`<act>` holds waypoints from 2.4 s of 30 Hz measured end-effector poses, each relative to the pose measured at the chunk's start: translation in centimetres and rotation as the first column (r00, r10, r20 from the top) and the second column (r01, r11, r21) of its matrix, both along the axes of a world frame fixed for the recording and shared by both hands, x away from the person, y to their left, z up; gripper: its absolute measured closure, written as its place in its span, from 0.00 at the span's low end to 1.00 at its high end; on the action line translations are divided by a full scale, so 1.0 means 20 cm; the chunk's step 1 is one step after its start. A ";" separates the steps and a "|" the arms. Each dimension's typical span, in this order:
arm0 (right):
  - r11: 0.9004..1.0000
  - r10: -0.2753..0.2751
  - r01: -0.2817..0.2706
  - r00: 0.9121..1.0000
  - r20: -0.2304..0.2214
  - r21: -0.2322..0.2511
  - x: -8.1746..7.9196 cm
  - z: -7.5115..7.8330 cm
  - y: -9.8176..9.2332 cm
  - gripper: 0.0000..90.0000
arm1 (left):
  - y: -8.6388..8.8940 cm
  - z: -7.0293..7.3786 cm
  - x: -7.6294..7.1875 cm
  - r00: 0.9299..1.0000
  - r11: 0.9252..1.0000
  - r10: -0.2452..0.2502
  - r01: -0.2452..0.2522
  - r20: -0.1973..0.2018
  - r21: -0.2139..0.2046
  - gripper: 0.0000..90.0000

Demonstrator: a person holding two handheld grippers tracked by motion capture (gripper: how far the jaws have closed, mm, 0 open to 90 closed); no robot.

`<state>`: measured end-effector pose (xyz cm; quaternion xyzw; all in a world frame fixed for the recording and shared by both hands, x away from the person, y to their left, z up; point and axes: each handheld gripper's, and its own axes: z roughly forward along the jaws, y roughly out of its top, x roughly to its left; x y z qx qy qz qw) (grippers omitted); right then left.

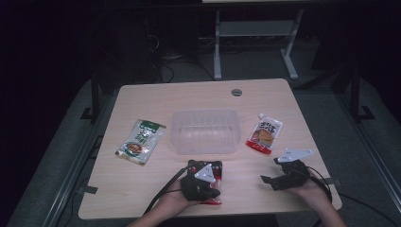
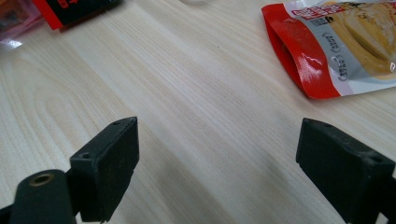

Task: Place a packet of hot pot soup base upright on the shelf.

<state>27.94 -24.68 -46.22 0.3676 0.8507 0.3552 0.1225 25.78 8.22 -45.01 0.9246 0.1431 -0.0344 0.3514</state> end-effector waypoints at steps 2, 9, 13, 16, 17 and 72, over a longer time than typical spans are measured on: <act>1.000 0.001 -0.001 1.000 0.001 0.000 0.00 0.00 0.00 0.14 | 0.01 0.00 0.00 1.000 1.000 0.001 -0.001 -0.001 0.005 1.00; 1.000 -0.001 0.001 1.000 0.008 0.000 0.00 0.00 0.00 0.14 | 0.06 0.02 -0.01 1.000 1.000 0.015 -0.015 0.005 0.012 1.00; 1.000 -0.003 0.003 1.000 0.000 -0.002 0.00 0.00 0.00 0.14 | 0.10 0.03 0.00 1.000 1.000 0.030 -0.030 0.007 0.007 1.00; 1.000 -0.005 0.005 1.000 0.000 -0.004 0.00 0.00 0.00 0.14 | 0.12 0.03 0.00 0.999 0.999 0.038 -0.038 0.004 0.010 1.00; 1.000 -0.005 0.005 1.000 -0.001 -0.005 0.00 0.00 0.00 0.14 | 0.14 0.04 0.00 0.999 0.999 0.038 -0.038 0.005 0.016 1.00; 1.000 -0.006 0.006 1.000 -0.005 -0.001 0.01 0.00 0.00 0.14 | 0.35 0.02 0.03 0.990 0.986 0.140 -0.142 0.024 0.082 1.00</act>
